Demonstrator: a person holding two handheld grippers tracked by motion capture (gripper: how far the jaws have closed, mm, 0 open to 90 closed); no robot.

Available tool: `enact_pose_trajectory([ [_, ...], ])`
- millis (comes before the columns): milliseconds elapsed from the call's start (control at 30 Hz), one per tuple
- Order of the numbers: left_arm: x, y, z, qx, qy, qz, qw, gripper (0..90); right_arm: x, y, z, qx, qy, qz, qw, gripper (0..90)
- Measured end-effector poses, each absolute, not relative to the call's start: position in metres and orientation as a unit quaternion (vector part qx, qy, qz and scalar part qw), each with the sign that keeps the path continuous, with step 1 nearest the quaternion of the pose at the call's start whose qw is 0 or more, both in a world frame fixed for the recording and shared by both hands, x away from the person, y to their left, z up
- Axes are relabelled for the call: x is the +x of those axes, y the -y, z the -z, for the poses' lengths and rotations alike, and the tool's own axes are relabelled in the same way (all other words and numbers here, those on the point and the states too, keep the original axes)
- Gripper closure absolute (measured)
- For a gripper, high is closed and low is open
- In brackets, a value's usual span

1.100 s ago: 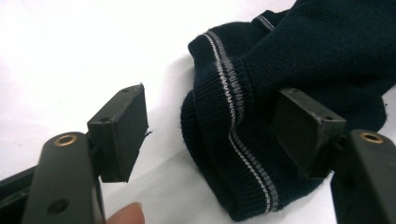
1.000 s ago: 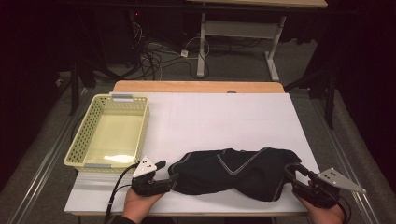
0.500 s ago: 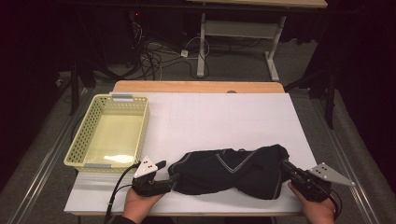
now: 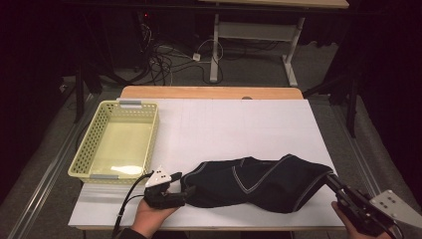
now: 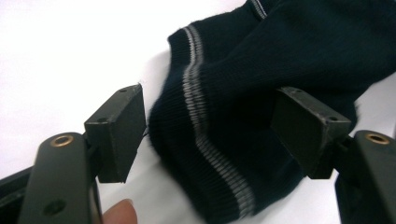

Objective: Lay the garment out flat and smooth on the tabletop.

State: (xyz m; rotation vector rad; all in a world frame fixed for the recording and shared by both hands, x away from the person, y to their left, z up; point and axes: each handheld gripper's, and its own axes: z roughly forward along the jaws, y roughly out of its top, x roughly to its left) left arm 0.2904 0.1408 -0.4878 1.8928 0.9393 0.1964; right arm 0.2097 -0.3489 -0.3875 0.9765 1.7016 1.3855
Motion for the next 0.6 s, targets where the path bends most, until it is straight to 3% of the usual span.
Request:
enact_pose_trajectory([
  [300,0.314,-0.118,0.488,0.790,-0.401,-0.034,0.462,28.1,0.185,0.347,0.356,0.345,-0.630,-0.566,0.404,85.4],
  [467,0.321,-0.105,0.492,0.813,-0.402,-0.033,0.419,43.5,0.196,0.342,0.372,0.361,-0.647,-0.553,0.381,85.3],
  [600,0.315,-0.101,0.492,0.830,-0.373,-0.044,0.411,66.2,0.204,0.340,0.385,0.373,-0.660,-0.542,0.364,85.3],
])
